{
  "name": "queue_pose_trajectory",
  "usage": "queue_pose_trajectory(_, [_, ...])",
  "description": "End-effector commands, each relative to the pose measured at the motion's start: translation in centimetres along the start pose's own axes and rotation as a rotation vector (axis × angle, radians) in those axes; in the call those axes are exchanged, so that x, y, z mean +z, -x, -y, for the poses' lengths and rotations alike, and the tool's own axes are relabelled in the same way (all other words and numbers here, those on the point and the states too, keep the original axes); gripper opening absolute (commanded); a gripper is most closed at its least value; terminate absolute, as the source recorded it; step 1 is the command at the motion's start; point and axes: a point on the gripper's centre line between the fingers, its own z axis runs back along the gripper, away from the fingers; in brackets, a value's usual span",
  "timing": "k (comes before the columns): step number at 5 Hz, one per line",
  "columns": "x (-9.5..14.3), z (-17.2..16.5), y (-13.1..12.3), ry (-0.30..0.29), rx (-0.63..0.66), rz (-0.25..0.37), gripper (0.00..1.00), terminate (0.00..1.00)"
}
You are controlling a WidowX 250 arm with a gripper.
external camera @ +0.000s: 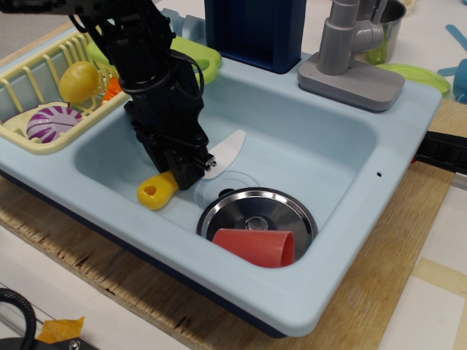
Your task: Put knife on cutting board
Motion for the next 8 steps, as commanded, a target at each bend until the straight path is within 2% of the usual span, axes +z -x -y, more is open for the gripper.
queue_pose_trajectory(1, [4.2, 2.6, -1.1, -0.071, -0.042, 0.02, 0.0, 0.0])
queue_pose_trajectory(2, [5.7, 3.1, -1.1, -0.086, -0.038, 0.028, 0.0, 0.0])
queue_pose_trajectory(3, [7.5, 3.5, -1.1, -0.105, -0.086, 0.08, 0.0, 0.0])
queue_pose_trajectory(4, [9.6, 2.9, -1.8, -0.128, -0.122, 0.087, 0.0, 0.0])
queue_pose_trajectory(5, [11.1, 1.2, -3.2, -0.139, -0.217, 0.134, 0.0, 0.0])
queue_pose_trajectory(7, [13.2, -2.2, -5.5, -0.173, -0.371, 0.163, 0.0, 0.0])
queue_pose_trajectory(8, [12.6, -4.3, -5.6, -0.15, -0.399, 0.147, 0.0, 1.0])
